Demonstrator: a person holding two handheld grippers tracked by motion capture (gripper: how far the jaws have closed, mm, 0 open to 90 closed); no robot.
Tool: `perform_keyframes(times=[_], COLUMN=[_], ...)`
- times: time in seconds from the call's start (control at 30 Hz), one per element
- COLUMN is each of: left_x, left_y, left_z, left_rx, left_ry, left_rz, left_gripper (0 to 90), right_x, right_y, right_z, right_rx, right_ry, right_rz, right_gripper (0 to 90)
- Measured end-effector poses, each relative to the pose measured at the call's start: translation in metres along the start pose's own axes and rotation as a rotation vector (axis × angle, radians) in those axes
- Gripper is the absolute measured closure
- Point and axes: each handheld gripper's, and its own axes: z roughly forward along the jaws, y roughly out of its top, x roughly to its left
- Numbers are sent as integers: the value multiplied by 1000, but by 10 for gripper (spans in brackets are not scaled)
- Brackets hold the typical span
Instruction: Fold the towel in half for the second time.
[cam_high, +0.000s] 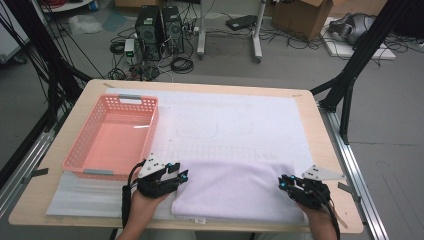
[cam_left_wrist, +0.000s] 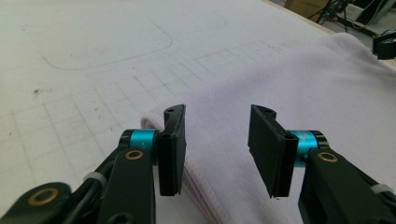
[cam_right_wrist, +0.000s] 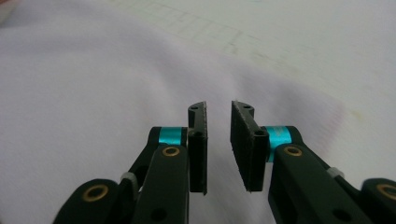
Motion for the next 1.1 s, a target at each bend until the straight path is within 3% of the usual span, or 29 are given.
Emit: perform_keyframes(times=[0.3,0.37,0.43,0.47,0.6,0.63,0.73,0.8,0.87,0.97,1.1], left_x=[12,12,12,13,16,16,18,21,21,22,23], left_y=[11,13,14,14,12,12,11,9,9,9,8], left_z=[28,34,37,38,41,42,43,46,48,50,50], left_rx=[45,73,76,82,111,115,135,160,178,187,192], left_ry=[4,18,21,26,71,80,112,101,88,65,29], left_rz=[36,61,66,65,59,54,47,22,20,2,-19], left_gripper=[535,536,531,525,499,488,469,456,447,459,539], right_x=[19,25,26,22,5,1,-10,-18,-25,-44,-57], right_y=[53,60,62,62,60,58,50,43,34,18,4], right_z=[69,89,106,110,103,99,83,67,49,32,29], right_rx=[103,140,197,188,163,156,137,104,62,66,70], right_ry=[173,190,175,188,115,94,42,22,-31,-114,-105], right_rz=[-161,-193,-219,-200,-152,-133,-67,-35,0,35,94], right_gripper=[768,782,802,827,874,815,753,677,603,516,467])
